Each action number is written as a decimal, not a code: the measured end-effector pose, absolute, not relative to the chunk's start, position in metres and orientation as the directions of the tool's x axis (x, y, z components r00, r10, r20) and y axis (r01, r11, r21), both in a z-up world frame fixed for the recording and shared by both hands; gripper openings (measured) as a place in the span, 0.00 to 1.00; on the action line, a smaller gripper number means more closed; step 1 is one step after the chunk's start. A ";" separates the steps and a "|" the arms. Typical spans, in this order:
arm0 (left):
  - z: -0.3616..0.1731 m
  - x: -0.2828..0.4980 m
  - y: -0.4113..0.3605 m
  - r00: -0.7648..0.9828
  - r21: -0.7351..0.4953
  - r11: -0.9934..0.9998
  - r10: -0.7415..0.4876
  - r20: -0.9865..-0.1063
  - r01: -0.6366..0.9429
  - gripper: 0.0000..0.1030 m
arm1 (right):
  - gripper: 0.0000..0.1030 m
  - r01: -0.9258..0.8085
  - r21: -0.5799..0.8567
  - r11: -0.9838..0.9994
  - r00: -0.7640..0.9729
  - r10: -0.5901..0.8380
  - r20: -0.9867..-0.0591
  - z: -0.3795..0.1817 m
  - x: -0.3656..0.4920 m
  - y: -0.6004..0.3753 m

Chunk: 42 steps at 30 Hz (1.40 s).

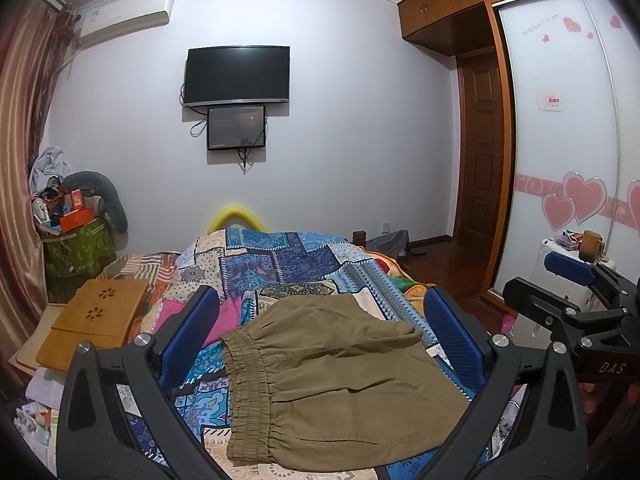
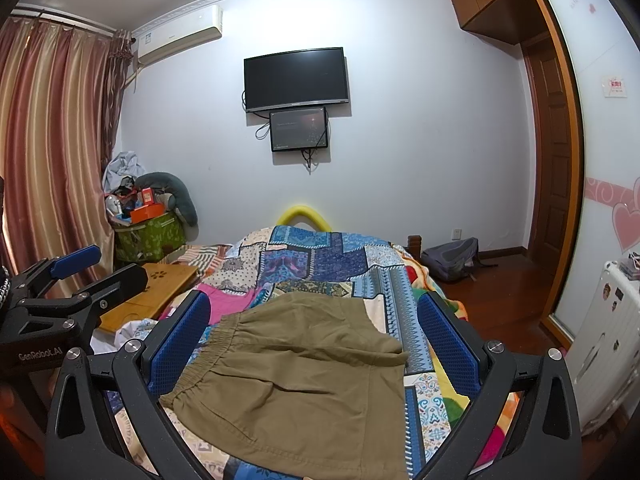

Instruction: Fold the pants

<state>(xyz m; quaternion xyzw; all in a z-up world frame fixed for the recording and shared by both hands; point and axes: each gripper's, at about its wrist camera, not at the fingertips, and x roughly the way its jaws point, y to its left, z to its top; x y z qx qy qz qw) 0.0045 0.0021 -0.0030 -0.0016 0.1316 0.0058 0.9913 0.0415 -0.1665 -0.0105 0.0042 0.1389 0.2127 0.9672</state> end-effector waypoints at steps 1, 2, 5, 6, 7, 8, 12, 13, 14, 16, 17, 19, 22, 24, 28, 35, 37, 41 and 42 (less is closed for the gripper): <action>-0.003 0.004 0.002 0.966 -0.002 1.000 0.012 -0.259 -0.013 1.00 | 1.00 -0.411 0.067 0.909 0.871 0.413 -0.267 -0.011 0.042 -0.166; -0.003 0.004 0.003 0.966 -0.003 1.000 0.013 -0.257 -0.014 1.00 | 1.00 -0.411 0.067 0.909 0.871 0.413 -0.267 -0.010 0.041 -0.166; -0.002 0.003 0.002 0.967 -0.005 1.000 0.017 -0.254 -0.018 1.00 | 1.00 -0.408 0.067 0.911 0.873 0.410 -0.264 -0.010 0.041 -0.166; -0.002 0.003 0.003 0.967 -0.006 1.000 0.017 -0.254 -0.019 1.00 | 1.00 -0.407 0.069 0.911 0.873 0.410 -0.263 -0.009 0.041 -0.168; -0.002 0.003 0.003 0.967 -0.007 1.000 0.016 -0.253 -0.018 1.00 | 1.00 -0.407 0.069 0.911 0.873 0.410 -0.263 -0.009 0.041 -0.168; -0.003 0.003 0.004 0.967 -0.008 1.000 0.016 -0.253 -0.019 1.00 | 1.00 -0.406 0.069 0.911 0.874 0.410 -0.262 -0.009 0.041 -0.168; -0.001 0.002 0.004 0.969 -0.011 1.000 0.017 -0.248 -0.020 1.00 | 1.00 -0.405 0.069 0.912 0.875 0.409 -0.259 -0.008 0.040 -0.168; -0.001 0.002 0.004 0.969 -0.012 1.000 0.017 -0.247 -0.020 1.00 | 1.00 -0.405 0.069 0.912 0.875 0.409 -0.258 -0.008 0.041 -0.168; -0.001 0.001 0.004 0.969 -0.012 1.000 0.018 -0.245 -0.021 1.00 | 1.00 -0.406 0.069 0.911 0.875 0.409 -0.258 -0.008 0.040 -0.168; -0.001 0.001 0.005 0.970 -0.012 1.000 0.019 -0.244 -0.022 1.00 | 1.00 -0.406 0.069 0.911 0.875 0.409 -0.257 -0.008 0.040 -0.168; -0.001 0.001 0.005 0.970 -0.013 1.000 0.018 -0.244 -0.022 1.00 | 1.00 -0.406 0.069 0.911 0.875 0.409 -0.257 -0.008 0.040 -0.168; 0.000 0.001 0.005 0.970 -0.013 1.000 0.017 -0.244 -0.021 1.00 | 1.00 -0.406 0.068 0.911 0.876 0.409 -0.256 -0.007 0.040 -0.168; 0.000 0.001 0.005 0.970 -0.011 1.000 0.019 -0.244 -0.023 1.00 | 1.00 -0.408 0.065 0.911 0.876 0.410 -0.255 -0.005 0.039 -0.167; 0.000 0.000 0.006 0.970 -0.011 1.000 0.019 -0.244 -0.022 1.00 | 1.00 -0.407 0.064 0.911 0.876 0.410 -0.254 -0.004 0.038 -0.166; 0.000 0.001 0.005 0.970 -0.010 1.000 0.020 -0.244 -0.023 1.00 | 1.00 -0.408 0.063 0.911 0.876 0.410 -0.253 -0.004 0.039 -0.166; 0.000 0.001 0.005 0.970 -0.011 1.000 0.020 -0.244 -0.023 1.00 | 1.00 -0.410 0.059 0.910 0.876 0.411 -0.252 -0.003 0.038 -0.166; 0.000 0.001 0.005 0.970 -0.010 1.000 0.021 -0.243 -0.024 1.00 | 1.00 -0.411 0.059 0.910 0.876 0.412 -0.253 -0.003 0.038 -0.166; 0.002 0.002 0.005 0.970 -0.011 1.000 0.023 -0.242 -0.026 1.00 | 1.00 -0.412 0.059 0.909 0.875 0.412 -0.253 -0.003 0.038 -0.166; 0.002 0.002 0.005 0.970 -0.010 1.000 0.023 -0.242 -0.026 1.00 | 1.00 -0.411 0.059 0.910 0.875 0.412 -0.252 -0.003 0.038 -0.166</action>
